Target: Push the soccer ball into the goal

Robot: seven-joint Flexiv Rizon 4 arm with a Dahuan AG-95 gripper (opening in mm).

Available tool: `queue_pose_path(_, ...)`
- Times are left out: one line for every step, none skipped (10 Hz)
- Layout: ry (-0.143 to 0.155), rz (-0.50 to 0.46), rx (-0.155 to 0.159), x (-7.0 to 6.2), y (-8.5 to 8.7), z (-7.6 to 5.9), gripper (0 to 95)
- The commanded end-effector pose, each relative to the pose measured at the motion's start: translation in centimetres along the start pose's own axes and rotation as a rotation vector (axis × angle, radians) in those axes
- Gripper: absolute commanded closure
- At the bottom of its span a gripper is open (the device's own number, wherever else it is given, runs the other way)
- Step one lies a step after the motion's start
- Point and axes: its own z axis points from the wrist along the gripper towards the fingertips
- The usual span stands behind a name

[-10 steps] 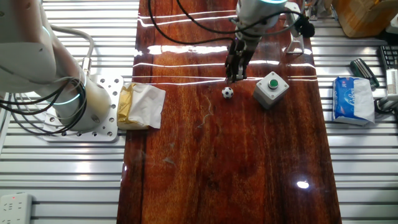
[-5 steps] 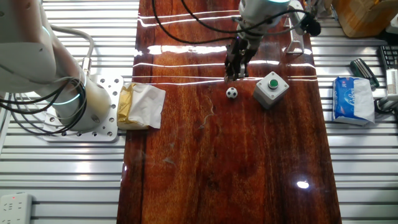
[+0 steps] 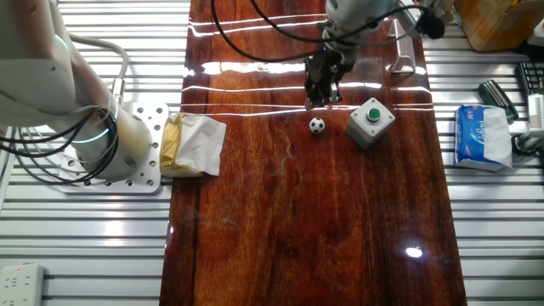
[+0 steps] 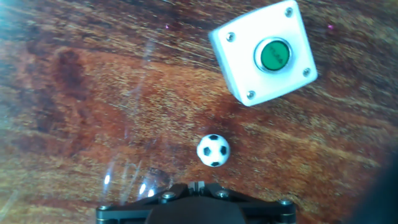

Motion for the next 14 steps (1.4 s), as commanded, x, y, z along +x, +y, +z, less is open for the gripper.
queue_pose_path(-0.006, 0.007, -0.009, 0.0, 0.1, 0.0, 95.0)
queue_pose_path(-0.006, 0.007, -0.009, 0.0, 0.1, 0.0, 95.0)
queue_pose_path(-0.006, 0.008, -0.01, 0.0, 0.1, 0.0, 95.0)
queue_pose_path(-0.005, 0.007, -0.007, 0.0, 0.1, 0.0, 95.0)
queue_pose_path(0.012, -0.03, 0.042, 0.0, 0.1, 0.0, 95.0)
queue_pose_path(0.011, -0.037, 0.068, -0.1, 0.0, 0.1, 95.0)
queue_pose_path(0.01, -0.035, 0.079, -0.2, -0.1, 0.2, 95.0)
queue_pose_path(0.004, -0.027, 0.104, -0.6, -0.5, 0.6, 95.0)
queue_pose_path(0.003, -0.008, 0.117, -1.1, -1.0, 1.0, 95.0)
queue_pose_path(0.006, 0.008, 0.126, -1.5, -1.3, 1.1, 95.0)
queue_pose_path(0.01, 0.033, 0.141, -2.0, -1.6, 1.1, 95.0)
queue_pose_path(0.009, 0.059, 0.148, -2.3, -1.8, 1.0, 95.0)
queue_pose_path(0.011, 0.079, 0.153, -2.5, -2.0, 0.9, 95.0)
queue_pose_path(0.015, 0.089, 0.17, -2.8, -2.1, 1.0, 95.0)
